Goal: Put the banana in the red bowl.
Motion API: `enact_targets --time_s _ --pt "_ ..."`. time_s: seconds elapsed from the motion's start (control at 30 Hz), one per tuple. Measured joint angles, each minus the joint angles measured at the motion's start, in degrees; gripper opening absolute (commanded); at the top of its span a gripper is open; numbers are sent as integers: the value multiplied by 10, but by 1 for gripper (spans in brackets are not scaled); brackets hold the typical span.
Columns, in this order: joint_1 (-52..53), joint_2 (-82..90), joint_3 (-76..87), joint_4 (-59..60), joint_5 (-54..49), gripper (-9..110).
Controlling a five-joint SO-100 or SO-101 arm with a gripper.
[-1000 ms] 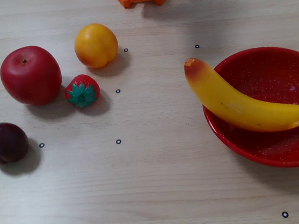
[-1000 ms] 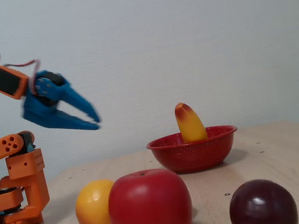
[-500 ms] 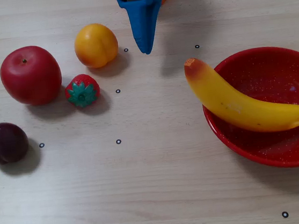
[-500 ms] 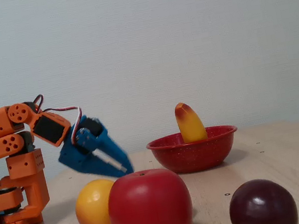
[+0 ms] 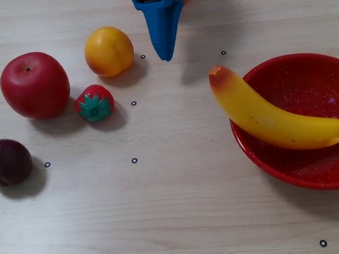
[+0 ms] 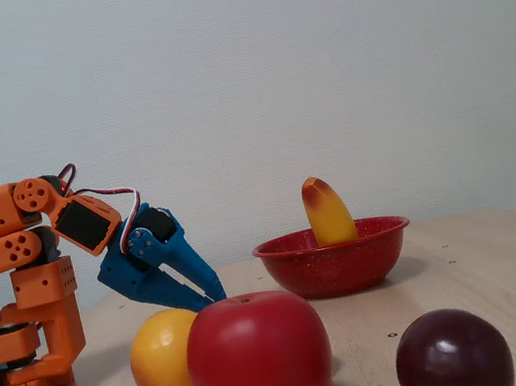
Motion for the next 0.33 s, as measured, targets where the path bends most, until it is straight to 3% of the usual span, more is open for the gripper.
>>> enact_targets --time_s 0.33 --pt "11 0 0 0 6 0"
